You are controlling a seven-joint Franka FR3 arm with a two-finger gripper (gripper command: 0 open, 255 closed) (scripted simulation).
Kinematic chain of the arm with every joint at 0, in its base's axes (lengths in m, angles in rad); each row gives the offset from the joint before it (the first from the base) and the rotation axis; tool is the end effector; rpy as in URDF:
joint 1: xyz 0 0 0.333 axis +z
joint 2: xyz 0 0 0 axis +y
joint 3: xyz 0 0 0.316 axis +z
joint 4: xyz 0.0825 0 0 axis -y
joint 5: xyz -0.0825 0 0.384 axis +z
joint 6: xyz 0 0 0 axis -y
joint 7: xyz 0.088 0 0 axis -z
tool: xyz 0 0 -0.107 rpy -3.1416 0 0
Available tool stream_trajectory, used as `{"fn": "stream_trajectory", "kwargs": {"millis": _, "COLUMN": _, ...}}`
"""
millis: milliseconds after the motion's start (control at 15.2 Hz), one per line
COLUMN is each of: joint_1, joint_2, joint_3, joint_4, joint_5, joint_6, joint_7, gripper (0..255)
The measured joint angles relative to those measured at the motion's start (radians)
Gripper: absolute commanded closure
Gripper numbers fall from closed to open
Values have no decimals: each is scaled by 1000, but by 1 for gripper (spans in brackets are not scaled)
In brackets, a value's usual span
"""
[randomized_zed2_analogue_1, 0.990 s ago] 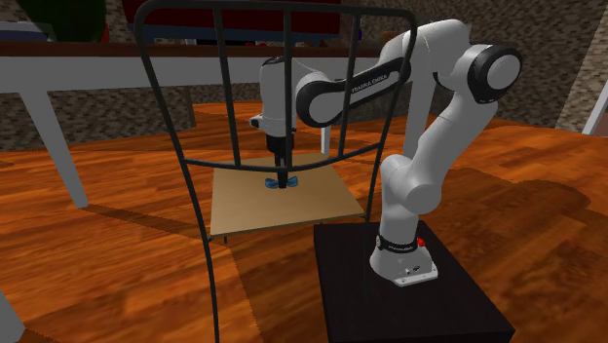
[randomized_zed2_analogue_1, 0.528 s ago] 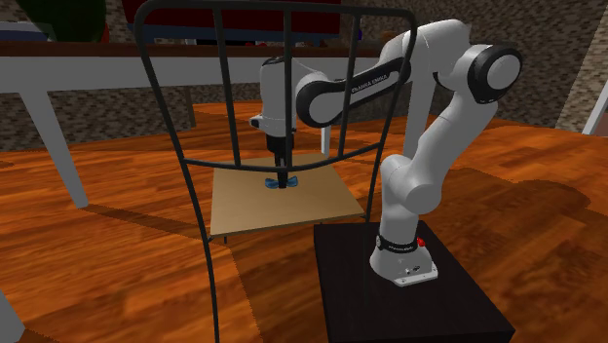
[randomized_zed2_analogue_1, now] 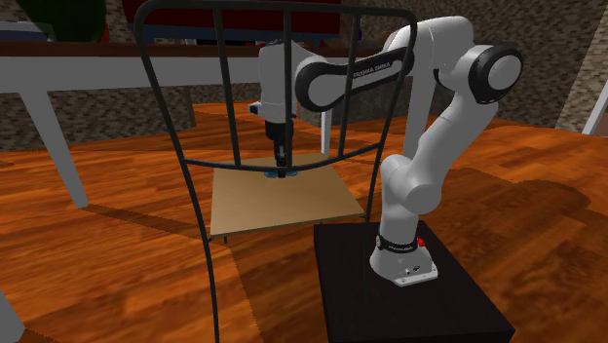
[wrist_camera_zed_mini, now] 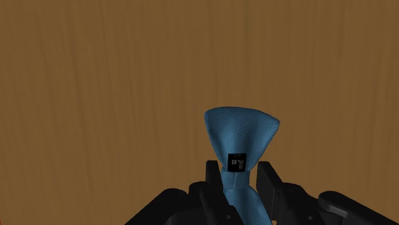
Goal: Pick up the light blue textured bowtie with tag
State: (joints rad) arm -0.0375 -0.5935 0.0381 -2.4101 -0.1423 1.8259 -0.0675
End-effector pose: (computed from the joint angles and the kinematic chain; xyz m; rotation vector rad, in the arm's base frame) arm 0.3734 -0.0097 0.5224 2.9787 0.1447 0.0041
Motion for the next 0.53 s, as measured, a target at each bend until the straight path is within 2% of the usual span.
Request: {"fn": "stream_trajectory", "kwargs": {"millis": 528, "joint_1": 0, "joint_2": 0, "joint_3": 2, "joint_4": 103, "joint_5": 4, "joint_6": -102, "joint_7": -13, "gripper": 255}}
